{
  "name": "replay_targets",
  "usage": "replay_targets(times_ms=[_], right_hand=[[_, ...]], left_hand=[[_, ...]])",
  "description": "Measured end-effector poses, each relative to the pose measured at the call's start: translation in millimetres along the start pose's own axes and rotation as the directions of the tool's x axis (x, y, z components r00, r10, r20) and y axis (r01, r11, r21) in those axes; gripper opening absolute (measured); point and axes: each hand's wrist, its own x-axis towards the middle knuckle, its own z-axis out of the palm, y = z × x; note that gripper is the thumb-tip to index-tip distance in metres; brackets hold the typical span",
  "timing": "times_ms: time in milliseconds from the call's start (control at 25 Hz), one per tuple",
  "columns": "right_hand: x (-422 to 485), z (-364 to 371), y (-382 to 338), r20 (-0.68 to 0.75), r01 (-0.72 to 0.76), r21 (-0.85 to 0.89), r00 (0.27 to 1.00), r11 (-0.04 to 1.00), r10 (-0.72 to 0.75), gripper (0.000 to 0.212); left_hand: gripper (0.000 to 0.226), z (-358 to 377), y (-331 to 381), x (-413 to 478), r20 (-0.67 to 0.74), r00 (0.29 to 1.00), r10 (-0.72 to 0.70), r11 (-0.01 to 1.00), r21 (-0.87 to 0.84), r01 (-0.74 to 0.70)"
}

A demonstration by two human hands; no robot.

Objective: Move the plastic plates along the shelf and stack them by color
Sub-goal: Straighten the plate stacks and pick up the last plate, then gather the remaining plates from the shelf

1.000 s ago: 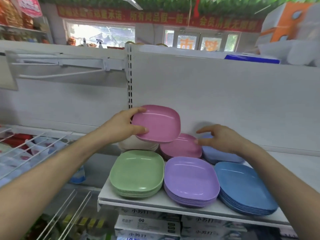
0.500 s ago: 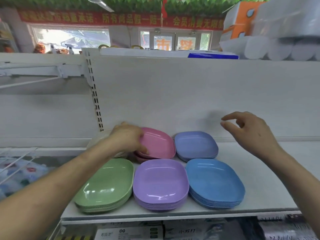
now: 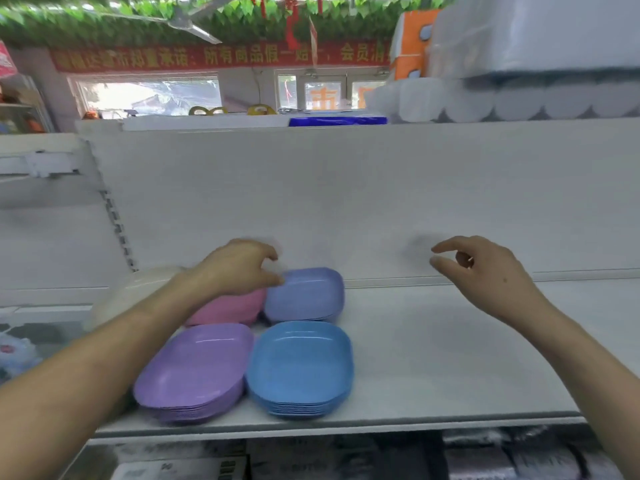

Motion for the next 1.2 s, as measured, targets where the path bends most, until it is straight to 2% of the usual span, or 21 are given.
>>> replay_targets(times_ms=[120, 360, 680, 840, 1000, 1200], right_hand=[[-10.9, -44.4, 62.4, 0.006, 0.0, -0.058, 1.0, 0.998, 0.0, 0.033], [-51.0, -144.2, 191.0, -0.051, -0.119, -0.165, 0.992, 0.979, 0.112, 0.044], [-119.1, -265.0, 333.7, -0.183, -0.358, -0.241, 0.929, 0.902, 0.32, 0.05], [-146.9, -318.5, 394.1, -0.244, -0.479, -0.257, 0.873, 0.839, 0.423, 0.05], [-153.5, -367.7, 462.9, -0.31, -0.543, -0.275, 0.831, 0.793, 0.462, 0.05], [-120.2, -422.8, 548.9, -0.318, -0.597, -0.323, 0.799, 0.735, 0.51, 0.051]], left_hand=[[0.069, 2.0, 102.3, 13.8, -0.145, 0.983, 0.116, 0.979, -0.148, -0.137], [0.083, 28.0, 302.0, 45.8, -0.045, 0.926, 0.374, 0.898, -0.231, -0.374], [0.071, 56.8, 523.8, 97.3, -0.044, 0.781, 0.623, 0.747, -0.265, -0.61], [0.071, 65.2, 629.2, 124.7, -0.039, 0.695, 0.718, 0.655, -0.296, -0.695], [0.072, 79.6, 732.1, 160.9, -0.058, 0.622, 0.781, 0.573, -0.329, -0.751], [0.071, 92.9, 838.2, 224.1, -0.07, 0.601, 0.796, 0.537, -0.377, -0.755]])
